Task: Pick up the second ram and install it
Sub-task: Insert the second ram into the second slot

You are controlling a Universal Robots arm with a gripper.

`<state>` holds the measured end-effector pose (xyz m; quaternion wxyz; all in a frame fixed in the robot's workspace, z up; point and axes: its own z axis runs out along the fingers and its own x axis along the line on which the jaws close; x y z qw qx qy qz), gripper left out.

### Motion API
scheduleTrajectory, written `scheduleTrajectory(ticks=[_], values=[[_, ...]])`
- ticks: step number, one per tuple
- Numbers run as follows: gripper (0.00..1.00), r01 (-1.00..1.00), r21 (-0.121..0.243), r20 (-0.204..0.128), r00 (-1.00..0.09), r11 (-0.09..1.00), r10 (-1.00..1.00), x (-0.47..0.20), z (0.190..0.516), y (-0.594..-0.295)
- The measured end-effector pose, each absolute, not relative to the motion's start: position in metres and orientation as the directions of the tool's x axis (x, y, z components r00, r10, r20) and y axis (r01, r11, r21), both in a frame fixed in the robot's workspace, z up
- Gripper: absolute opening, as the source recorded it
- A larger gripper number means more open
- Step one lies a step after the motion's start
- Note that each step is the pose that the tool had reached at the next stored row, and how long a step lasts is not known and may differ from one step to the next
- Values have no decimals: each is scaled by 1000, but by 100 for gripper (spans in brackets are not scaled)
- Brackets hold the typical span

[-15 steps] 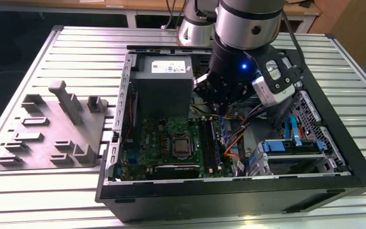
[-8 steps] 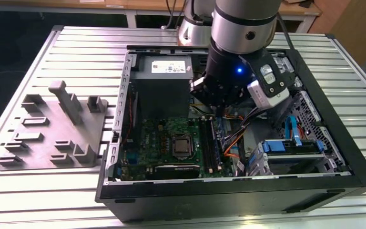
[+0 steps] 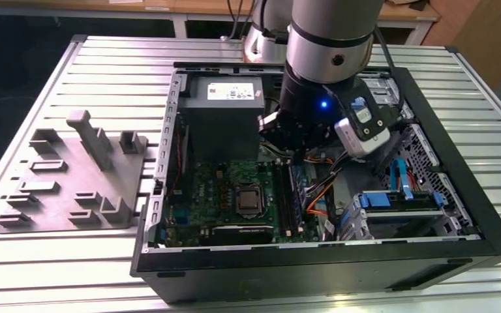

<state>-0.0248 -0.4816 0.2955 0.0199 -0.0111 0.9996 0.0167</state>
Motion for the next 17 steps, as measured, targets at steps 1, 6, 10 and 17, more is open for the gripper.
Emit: scheduleTrajectory(ticks=[1, 6, 10, 17], values=[[11, -23, 33, -40, -999, 999, -22, -25, 294, -482], [11, -23, 33, -40, -999, 999, -21, -25, 292, -482], [11, -23, 33, -40, -999, 999, -22, -25, 284, -482], [11, -23, 33, -40, -999, 999, -22, -25, 280, -482]])
